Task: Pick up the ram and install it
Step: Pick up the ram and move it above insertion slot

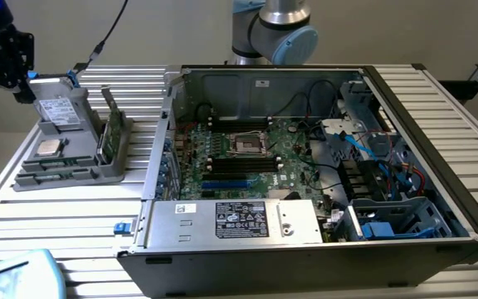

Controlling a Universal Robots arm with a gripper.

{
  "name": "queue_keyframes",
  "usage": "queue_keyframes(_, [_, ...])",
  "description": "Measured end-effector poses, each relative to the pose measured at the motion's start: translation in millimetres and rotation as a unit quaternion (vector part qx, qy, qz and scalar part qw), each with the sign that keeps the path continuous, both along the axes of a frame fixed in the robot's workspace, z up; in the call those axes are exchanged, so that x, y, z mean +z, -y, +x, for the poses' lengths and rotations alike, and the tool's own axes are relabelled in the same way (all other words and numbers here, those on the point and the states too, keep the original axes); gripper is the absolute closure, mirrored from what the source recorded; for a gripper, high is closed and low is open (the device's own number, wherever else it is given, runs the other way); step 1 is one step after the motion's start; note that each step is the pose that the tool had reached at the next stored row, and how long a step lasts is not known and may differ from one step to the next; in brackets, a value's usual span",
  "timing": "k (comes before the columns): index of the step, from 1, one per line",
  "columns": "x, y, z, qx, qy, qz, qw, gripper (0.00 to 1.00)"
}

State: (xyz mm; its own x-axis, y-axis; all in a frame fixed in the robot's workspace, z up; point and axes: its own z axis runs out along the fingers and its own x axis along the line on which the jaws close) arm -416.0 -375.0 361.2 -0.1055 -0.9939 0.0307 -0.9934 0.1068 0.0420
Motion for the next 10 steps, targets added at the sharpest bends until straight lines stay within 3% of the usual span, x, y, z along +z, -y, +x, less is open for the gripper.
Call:
queue_keyframes(5, [-0.7,0.0,0.6,0.045,-0.0003,0.0014,0.999,0.89])
queue_keyframes(10, [-1.5,0.1,1.1,0.09,-0.0007,0.0022,0.9959,0.89])
